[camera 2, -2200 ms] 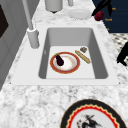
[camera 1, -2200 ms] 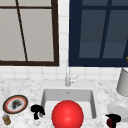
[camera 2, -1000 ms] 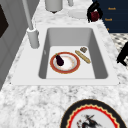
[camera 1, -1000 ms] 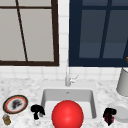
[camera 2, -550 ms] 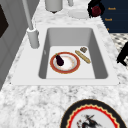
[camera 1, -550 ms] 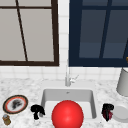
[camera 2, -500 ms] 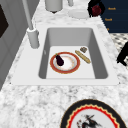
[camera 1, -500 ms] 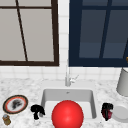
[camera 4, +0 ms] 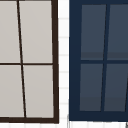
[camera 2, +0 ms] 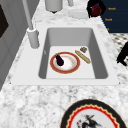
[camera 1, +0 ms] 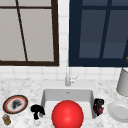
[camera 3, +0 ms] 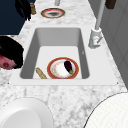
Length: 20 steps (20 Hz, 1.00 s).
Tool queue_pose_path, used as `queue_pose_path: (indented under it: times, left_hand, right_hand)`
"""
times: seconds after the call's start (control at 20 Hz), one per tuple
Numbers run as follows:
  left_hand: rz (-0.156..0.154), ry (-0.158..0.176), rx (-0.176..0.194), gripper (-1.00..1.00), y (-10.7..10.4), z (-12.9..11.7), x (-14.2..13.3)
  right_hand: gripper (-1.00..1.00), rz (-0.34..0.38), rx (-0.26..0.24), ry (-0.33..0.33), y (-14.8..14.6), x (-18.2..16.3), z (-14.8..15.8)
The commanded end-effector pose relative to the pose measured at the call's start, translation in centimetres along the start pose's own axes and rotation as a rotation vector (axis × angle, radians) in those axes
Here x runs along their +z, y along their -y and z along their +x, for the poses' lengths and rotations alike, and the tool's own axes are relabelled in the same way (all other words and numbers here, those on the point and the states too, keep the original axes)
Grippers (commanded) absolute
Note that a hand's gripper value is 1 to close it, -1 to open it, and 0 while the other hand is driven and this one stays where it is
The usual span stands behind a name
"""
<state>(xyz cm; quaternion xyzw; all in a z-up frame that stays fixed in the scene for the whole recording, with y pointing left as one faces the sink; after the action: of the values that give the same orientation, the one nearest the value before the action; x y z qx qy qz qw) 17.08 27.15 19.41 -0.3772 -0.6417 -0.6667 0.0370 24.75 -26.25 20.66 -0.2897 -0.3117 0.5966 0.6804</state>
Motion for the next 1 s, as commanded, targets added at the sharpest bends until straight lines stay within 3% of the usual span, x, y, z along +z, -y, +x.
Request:
queue_pose_path:
  times: [0.0,0.55,0.95]
  left_hand:
    - [0.000,0.000,0.000,0.00,0.0,0.0,0.0]
    - [0.000,0.000,0.000,0.00,0.0,0.0,0.0]
    - [0.000,0.000,0.000,0.00,0.0,0.0,0.0]
  right_hand:
    - [1.00,-0.038,0.008,-0.003,0.6,-1.1,3.2]
    - [1.00,0.002,-0.038,0.003,1.9,-9.3,9.4]
    - [1.00,0.039,-0.074,0.025,-0.3,-17.6,12.5]
